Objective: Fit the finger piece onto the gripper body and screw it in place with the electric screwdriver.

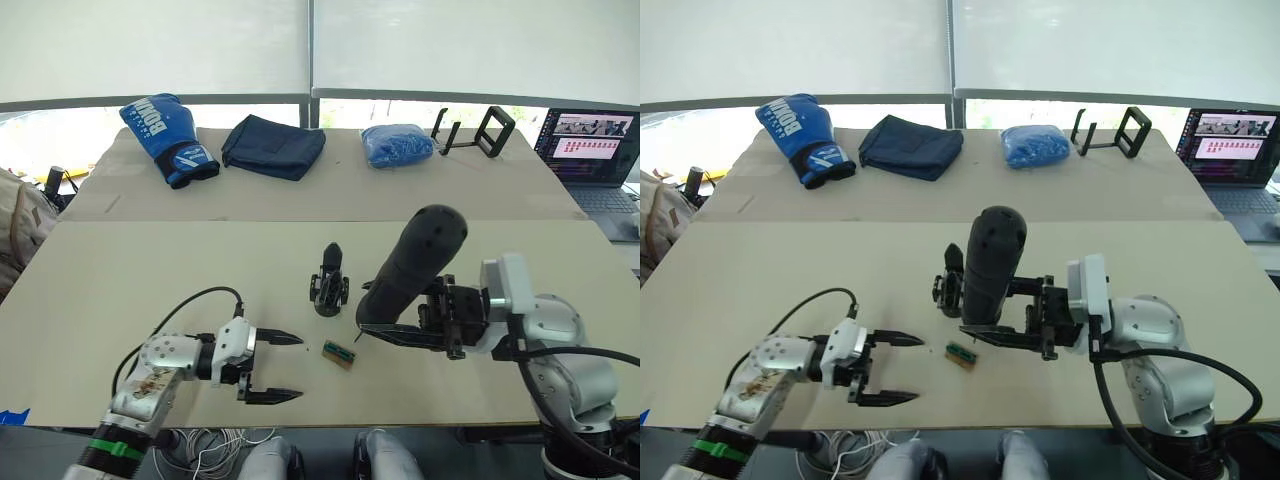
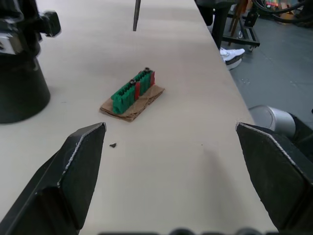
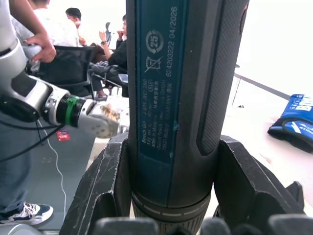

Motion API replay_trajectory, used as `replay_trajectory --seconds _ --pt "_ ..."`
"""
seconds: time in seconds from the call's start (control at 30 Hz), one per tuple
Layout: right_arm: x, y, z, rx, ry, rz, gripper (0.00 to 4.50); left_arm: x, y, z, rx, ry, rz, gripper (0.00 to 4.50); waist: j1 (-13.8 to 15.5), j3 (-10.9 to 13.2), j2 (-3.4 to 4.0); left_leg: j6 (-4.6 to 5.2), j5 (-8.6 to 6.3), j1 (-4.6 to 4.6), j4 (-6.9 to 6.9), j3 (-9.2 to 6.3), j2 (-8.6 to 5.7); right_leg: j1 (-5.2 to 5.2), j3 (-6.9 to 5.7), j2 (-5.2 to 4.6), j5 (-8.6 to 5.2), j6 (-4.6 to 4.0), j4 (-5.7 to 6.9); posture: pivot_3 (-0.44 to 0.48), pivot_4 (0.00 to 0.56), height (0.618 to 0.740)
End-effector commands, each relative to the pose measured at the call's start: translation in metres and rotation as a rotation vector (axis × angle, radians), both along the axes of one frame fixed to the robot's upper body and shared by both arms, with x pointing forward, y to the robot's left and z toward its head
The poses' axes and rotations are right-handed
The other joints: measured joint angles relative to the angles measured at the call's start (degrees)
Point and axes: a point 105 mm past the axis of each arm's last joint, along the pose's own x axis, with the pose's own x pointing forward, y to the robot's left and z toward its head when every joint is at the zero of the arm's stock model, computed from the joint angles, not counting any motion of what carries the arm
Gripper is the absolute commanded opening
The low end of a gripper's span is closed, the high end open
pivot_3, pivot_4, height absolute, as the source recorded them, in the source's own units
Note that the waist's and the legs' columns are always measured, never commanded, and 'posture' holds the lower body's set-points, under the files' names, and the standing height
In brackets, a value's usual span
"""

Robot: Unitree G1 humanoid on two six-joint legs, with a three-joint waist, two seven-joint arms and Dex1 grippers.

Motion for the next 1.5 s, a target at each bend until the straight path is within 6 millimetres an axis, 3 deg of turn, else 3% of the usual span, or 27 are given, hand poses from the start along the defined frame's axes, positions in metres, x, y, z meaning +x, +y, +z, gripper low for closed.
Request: replay_trajectory --seconds 0.03,0.77,1.5 --pt "-0.006 0.003 0.008 0.019 -0.075 0.022 1.93 0.009 -0.010 0.007 -0.026 -0.043 -0.002 4.50 0.04 0.00 0.00 0.00 0.00 0.00 0.02 0.00 0.00 0.00 0.00 0.00 0.01 -0.01 0.01 0.000 0.150 0.740" --pt "-0.012 0.002 0.009 -0.022 -0.037 0.070 1.93 0.014 -0.051 -0.014 0.007 -0.022 -0.050 4.50 0.78 -0.01 0.00 0.24 -0.13 0.10 0.12 -0.09 -0.01 0.30 -0.08 -0.15 0.03 0.03 -0.09 0.000 0.150 0.740" --pt "-0.008 0.002 -0.003 -0.051 -0.008 0.085 1.93 0.007 -0.054 -0.014 -0.009 -0.021 -0.057 4.50 0.70 -0.01 0.00 0.36 -0.20 0.35 0.10 -0.22 -0.02 0.66 -0.17 -0.32 0.04 0.09 -0.22 0.000 0.150 0.740"
